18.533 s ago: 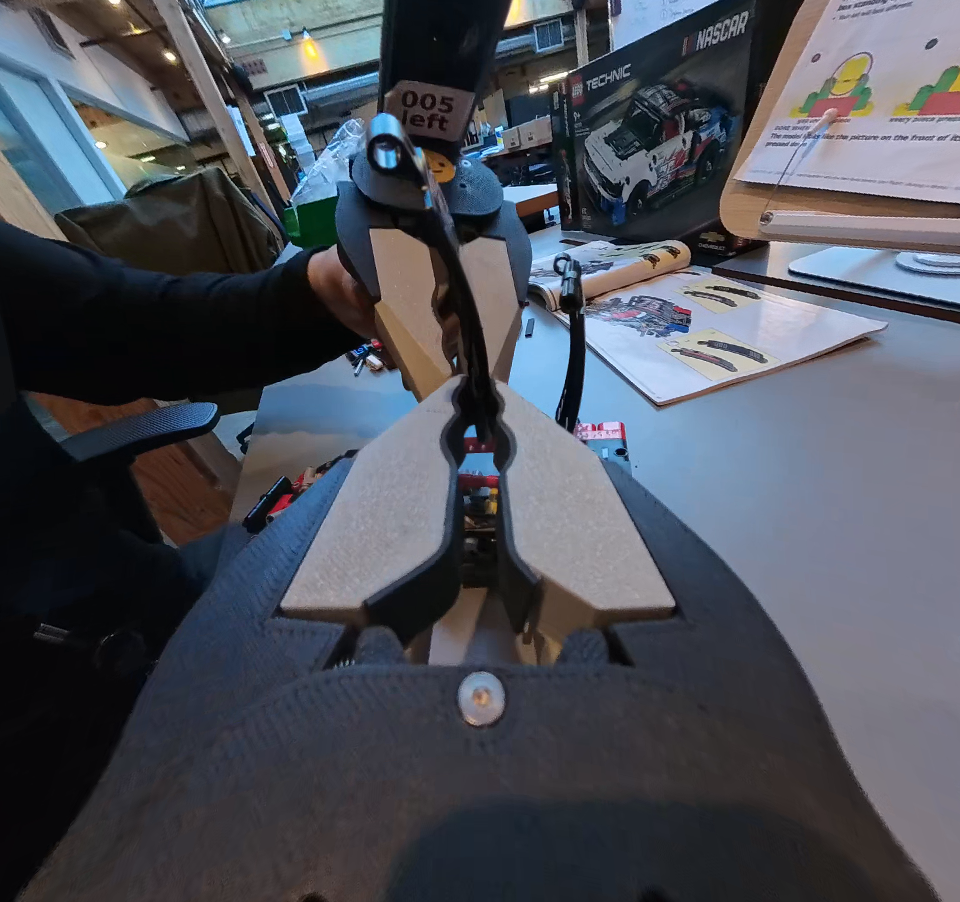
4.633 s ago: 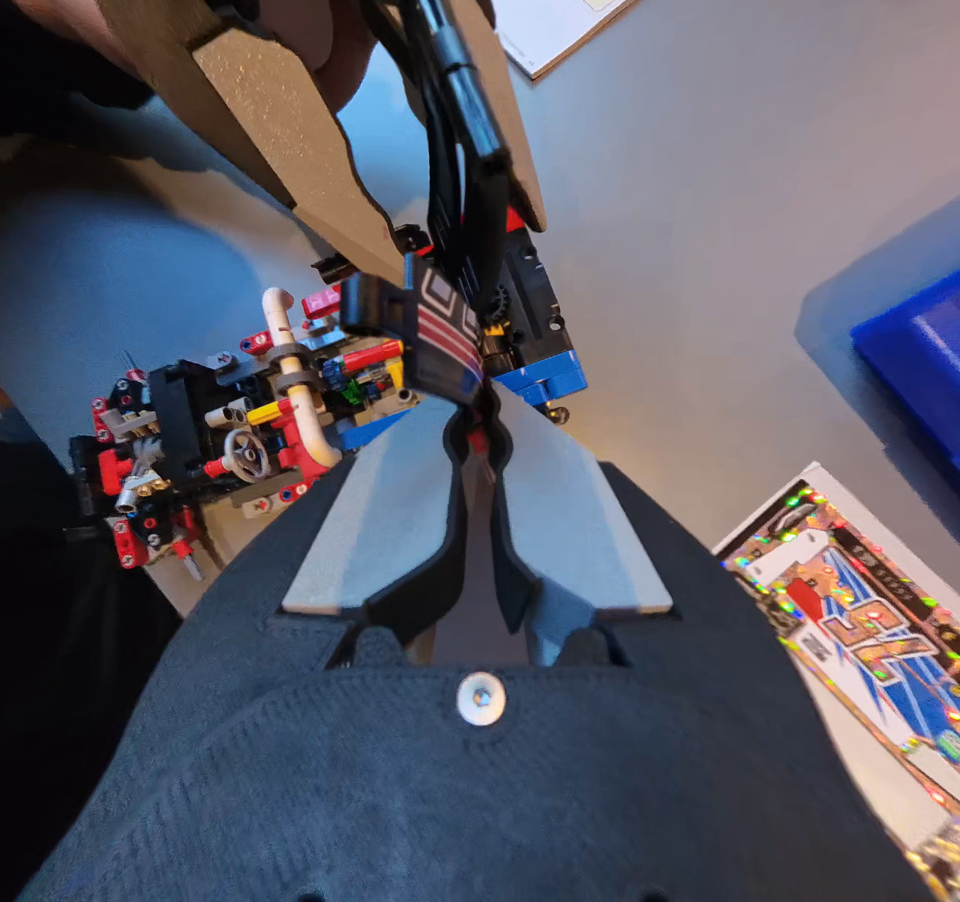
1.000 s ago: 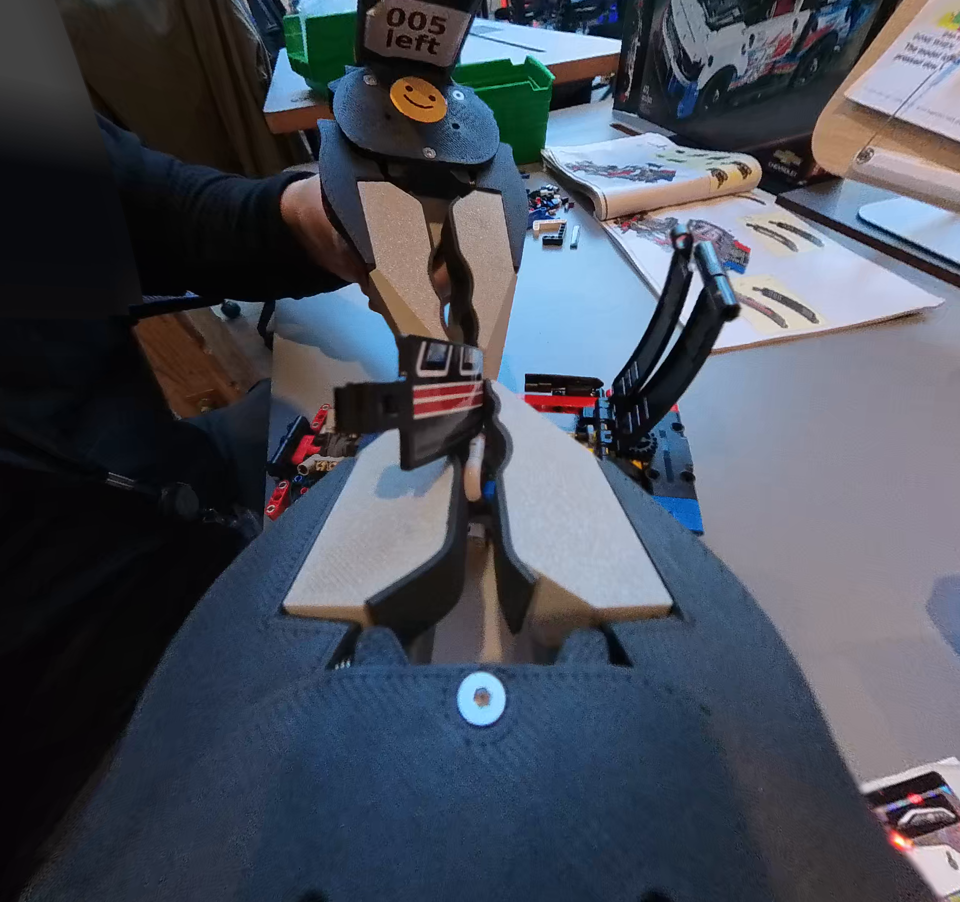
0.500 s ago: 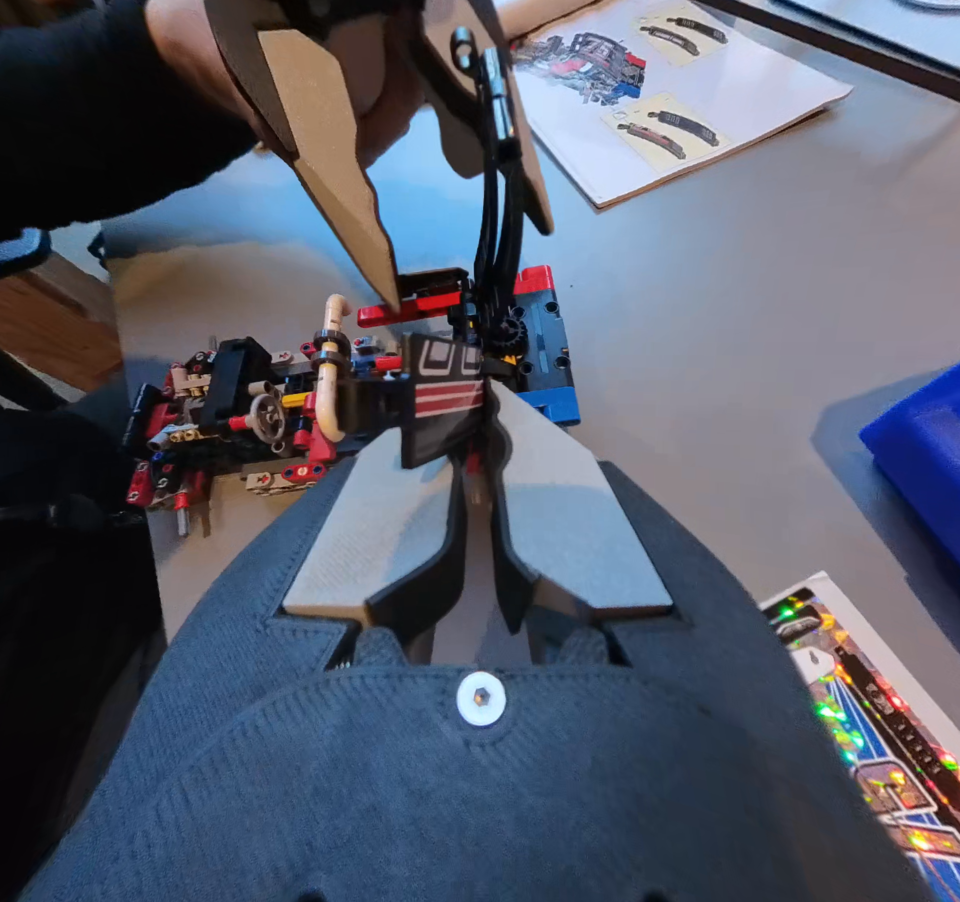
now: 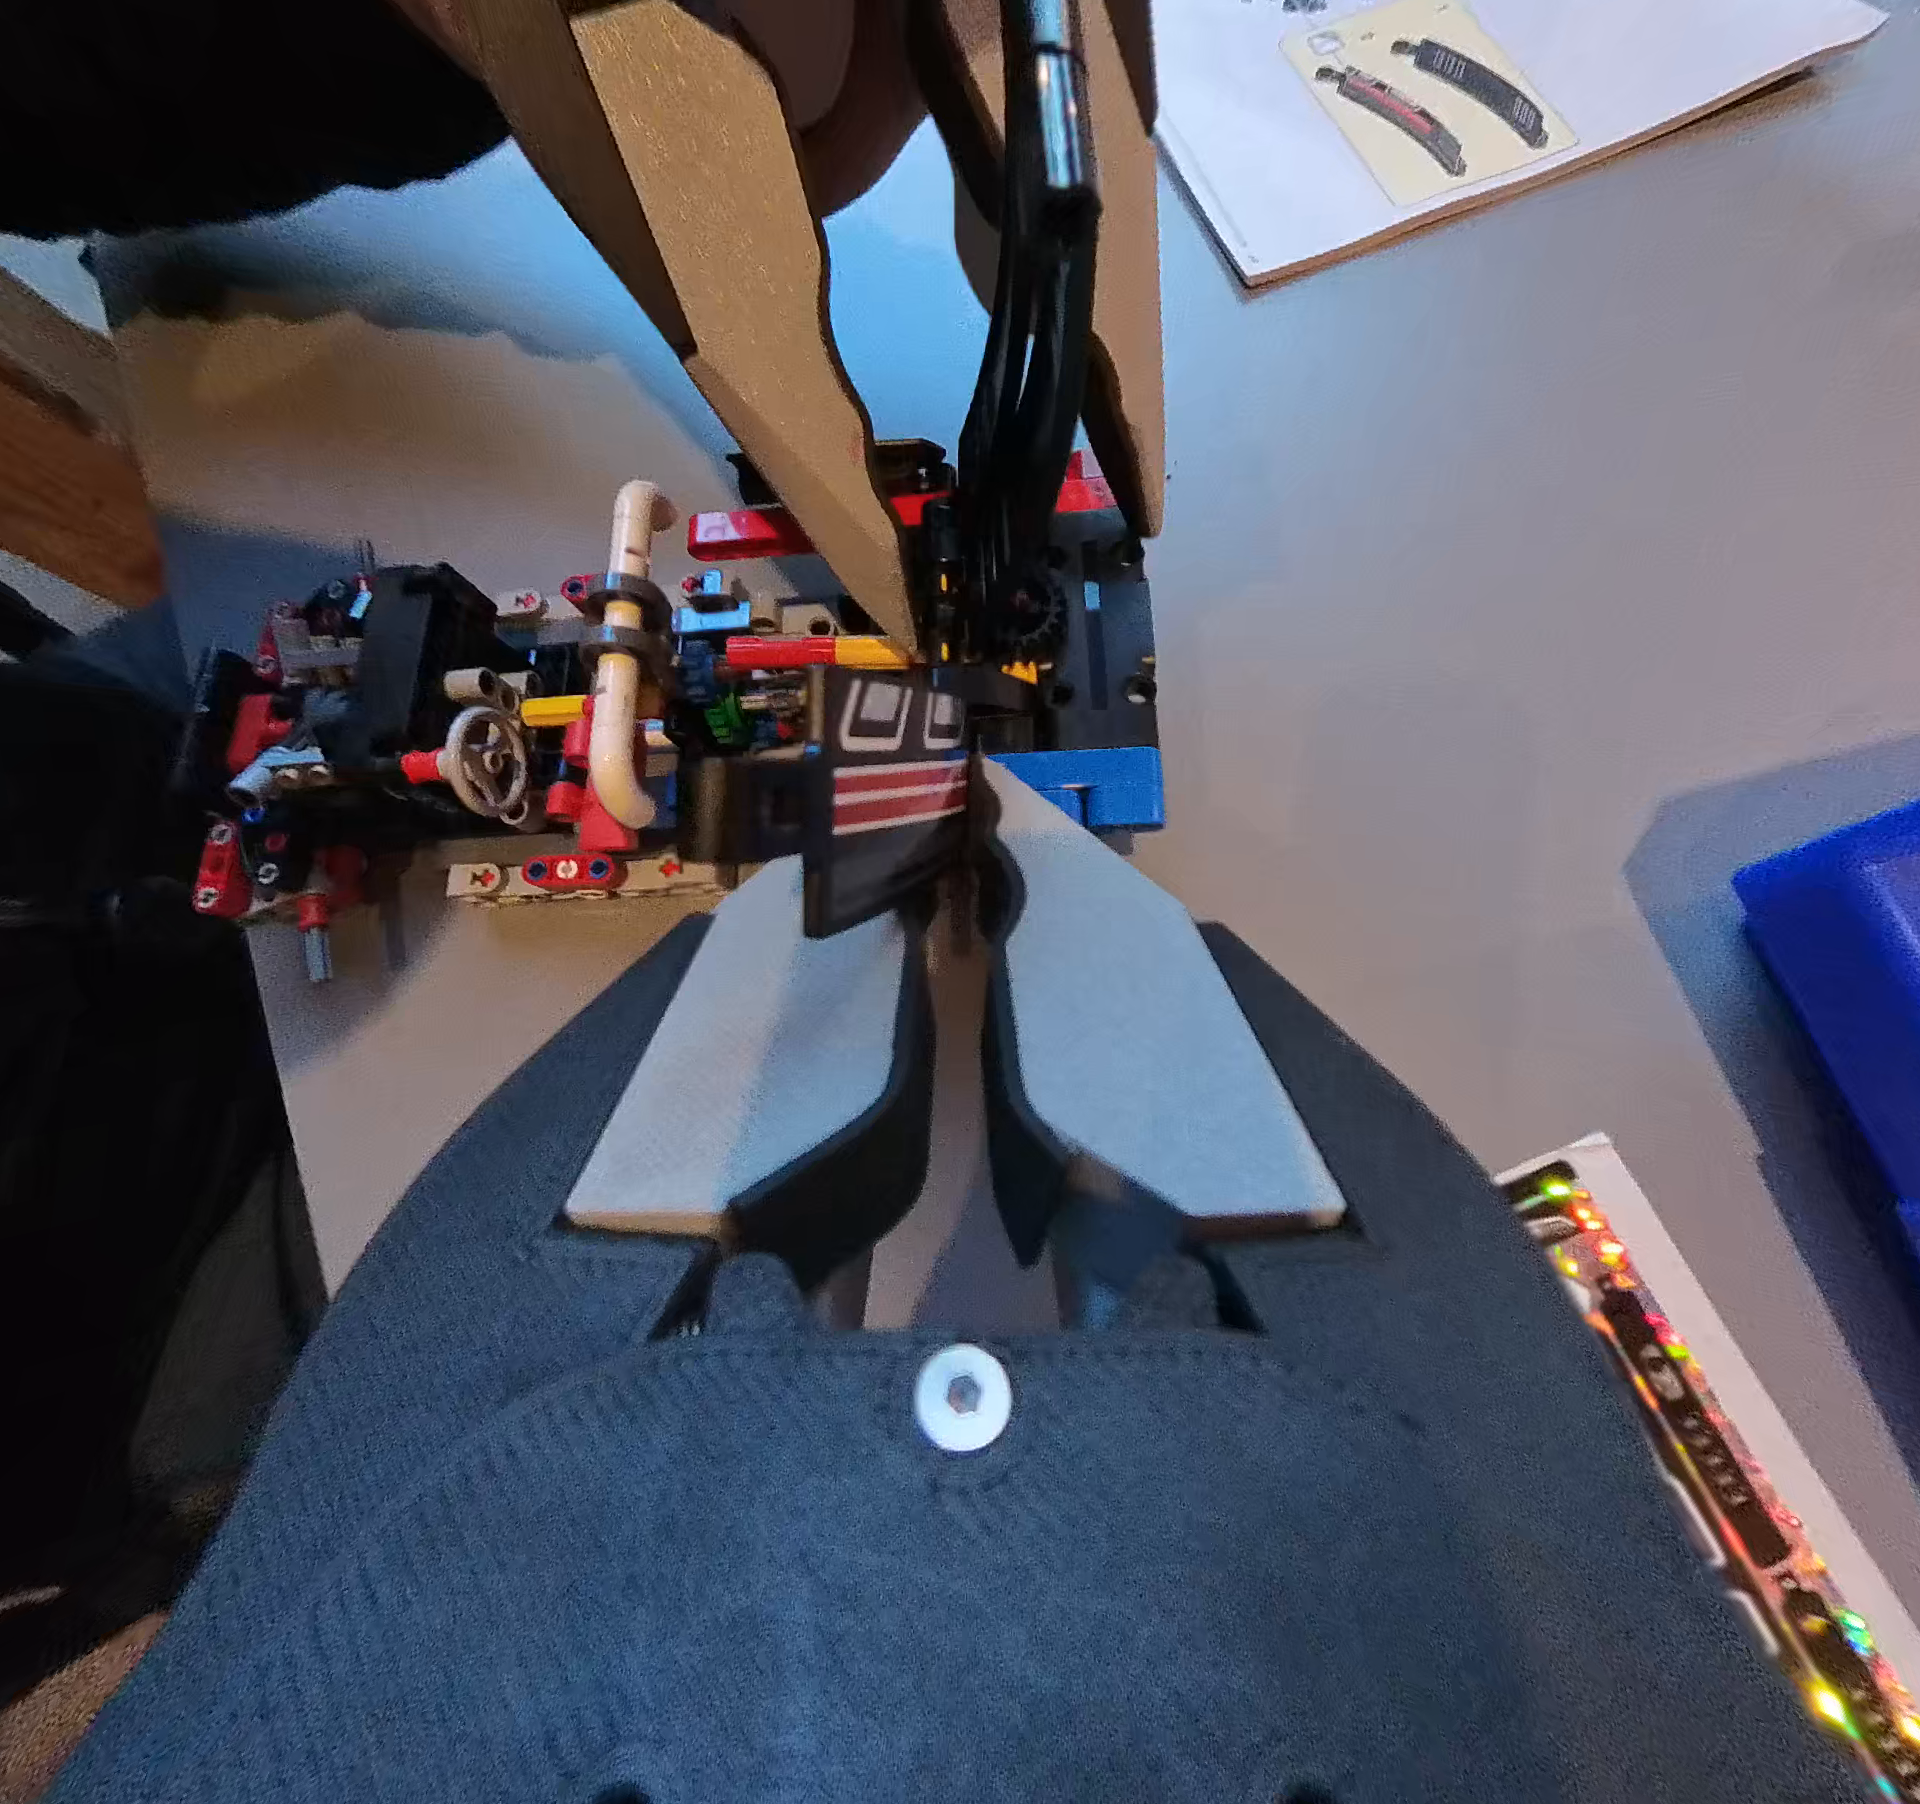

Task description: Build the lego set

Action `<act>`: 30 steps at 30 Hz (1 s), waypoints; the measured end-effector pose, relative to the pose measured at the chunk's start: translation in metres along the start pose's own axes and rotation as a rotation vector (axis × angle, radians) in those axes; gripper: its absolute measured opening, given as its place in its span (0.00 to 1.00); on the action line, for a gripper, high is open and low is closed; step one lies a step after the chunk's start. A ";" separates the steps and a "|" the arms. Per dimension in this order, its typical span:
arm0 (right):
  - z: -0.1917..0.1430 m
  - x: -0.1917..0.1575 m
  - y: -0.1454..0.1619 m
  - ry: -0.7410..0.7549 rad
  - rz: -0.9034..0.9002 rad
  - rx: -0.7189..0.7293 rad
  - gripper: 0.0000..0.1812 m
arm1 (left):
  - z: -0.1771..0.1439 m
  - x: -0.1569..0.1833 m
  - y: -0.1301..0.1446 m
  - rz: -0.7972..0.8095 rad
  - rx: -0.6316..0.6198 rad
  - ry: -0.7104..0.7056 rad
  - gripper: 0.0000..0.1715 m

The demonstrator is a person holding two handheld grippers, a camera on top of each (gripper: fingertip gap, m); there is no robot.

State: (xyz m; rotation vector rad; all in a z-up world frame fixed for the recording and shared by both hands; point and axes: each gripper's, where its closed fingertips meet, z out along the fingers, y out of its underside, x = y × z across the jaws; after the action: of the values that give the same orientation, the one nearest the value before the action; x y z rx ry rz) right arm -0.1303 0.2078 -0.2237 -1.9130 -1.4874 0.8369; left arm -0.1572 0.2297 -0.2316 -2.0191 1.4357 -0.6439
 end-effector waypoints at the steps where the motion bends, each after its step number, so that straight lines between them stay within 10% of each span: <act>1: 0.000 0.000 0.000 -0.007 0.000 -0.007 0.00 | 0.000 0.000 0.000 0.000 -0.004 -0.001 0.28; 12: 0.001 0.003 -0.001 -0.013 0.167 0.049 0.00 | -0.001 0.006 -0.001 -0.002 0.012 -0.005 0.18; 30: 0.004 0.007 -0.007 0.202 -0.146 -0.134 0.00 | -0.003 0.002 -0.002 -0.072 0.058 0.090 0.15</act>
State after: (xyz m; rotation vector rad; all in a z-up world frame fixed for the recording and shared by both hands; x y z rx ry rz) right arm -0.1362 0.2166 -0.2220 -1.8944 -1.5687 0.4739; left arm -0.1577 0.2275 -0.2277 -2.0272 1.3830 -0.8072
